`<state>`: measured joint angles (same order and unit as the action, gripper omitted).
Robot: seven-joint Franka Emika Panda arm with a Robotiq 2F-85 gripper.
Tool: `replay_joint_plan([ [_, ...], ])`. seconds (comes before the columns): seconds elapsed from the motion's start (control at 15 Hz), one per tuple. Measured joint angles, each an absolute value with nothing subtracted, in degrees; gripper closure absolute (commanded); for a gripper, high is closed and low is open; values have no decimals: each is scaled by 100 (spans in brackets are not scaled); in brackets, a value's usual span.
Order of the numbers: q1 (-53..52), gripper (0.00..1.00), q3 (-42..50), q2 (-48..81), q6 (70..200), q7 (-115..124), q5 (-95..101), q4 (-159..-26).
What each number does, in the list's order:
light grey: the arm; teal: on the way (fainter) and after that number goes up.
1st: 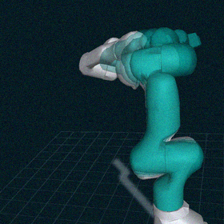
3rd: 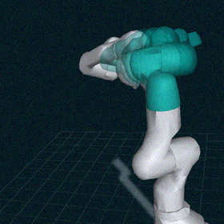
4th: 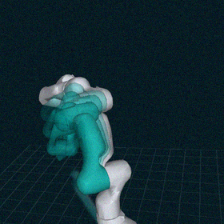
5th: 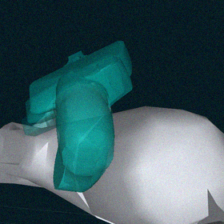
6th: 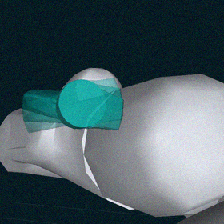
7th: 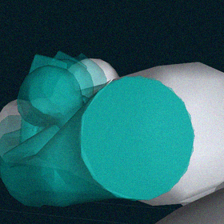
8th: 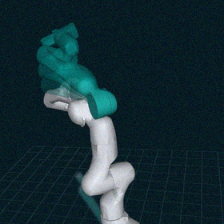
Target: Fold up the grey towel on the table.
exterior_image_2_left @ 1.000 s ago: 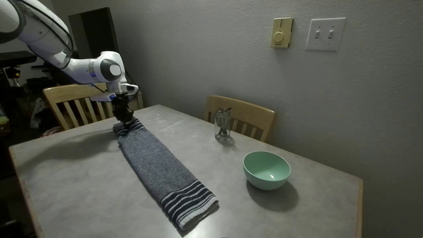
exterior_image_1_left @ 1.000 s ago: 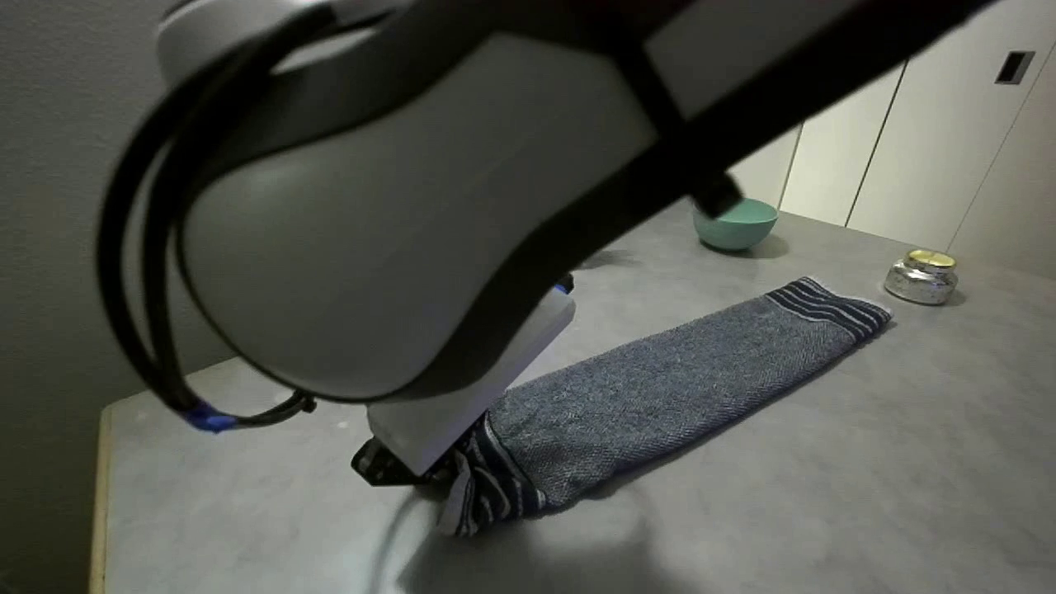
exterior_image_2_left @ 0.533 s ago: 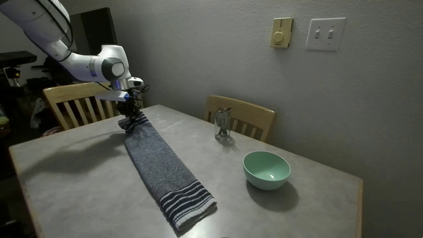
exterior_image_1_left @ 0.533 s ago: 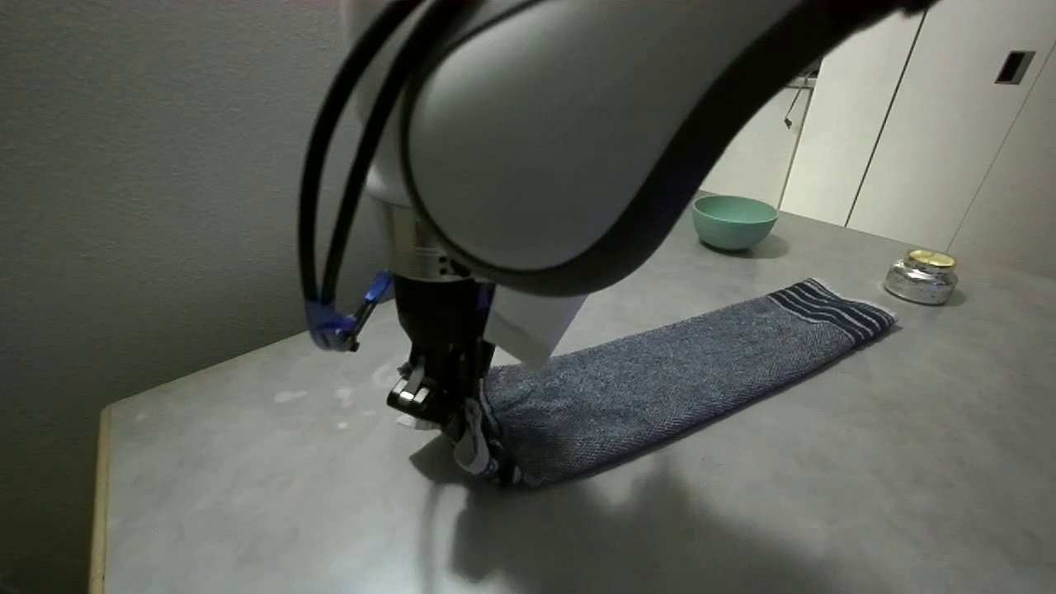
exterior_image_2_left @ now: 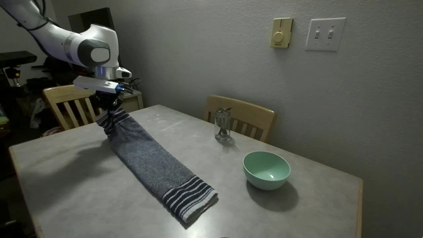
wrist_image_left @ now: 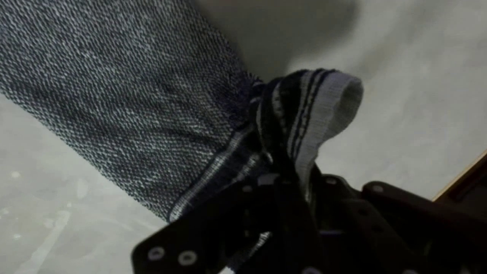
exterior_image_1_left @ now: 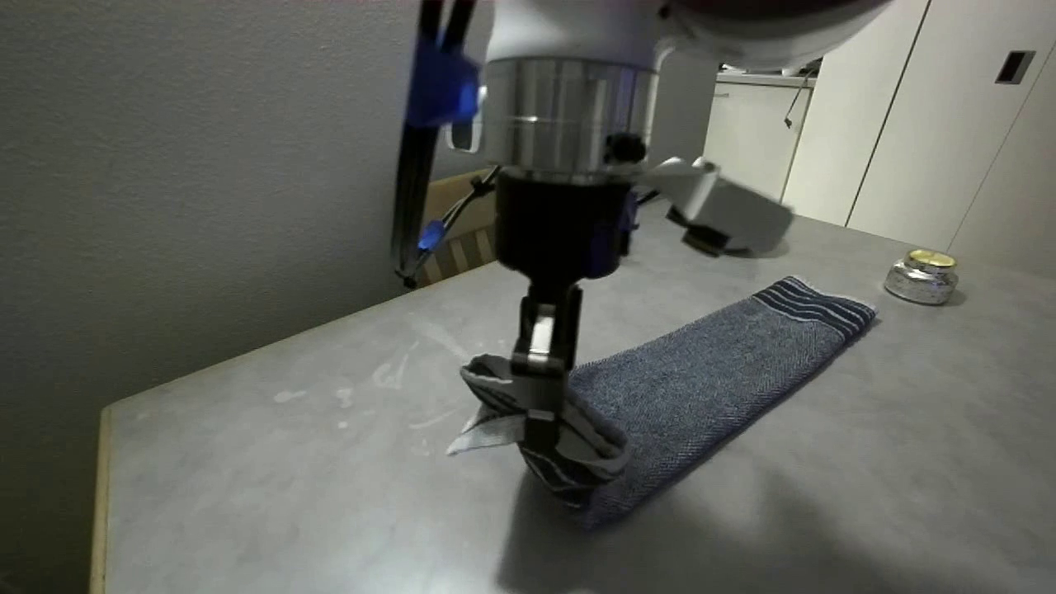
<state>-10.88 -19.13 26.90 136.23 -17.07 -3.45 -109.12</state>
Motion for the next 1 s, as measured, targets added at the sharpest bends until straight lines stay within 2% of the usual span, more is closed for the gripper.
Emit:
replay_joint_plan([
  [0.27, -838, 98, -1941, 1677, 12939, -2216, -535, -11786],
  [0.33, -815, 92, -1867, 1440, 12837, -2223, -529, -11994],
  [0.53, -784, 92, -1648, 864, 12768, -2223, -510, -12517],
  [1.0, -786, 92, -1634, 729, 12768, -2223, -510, -12663],
])
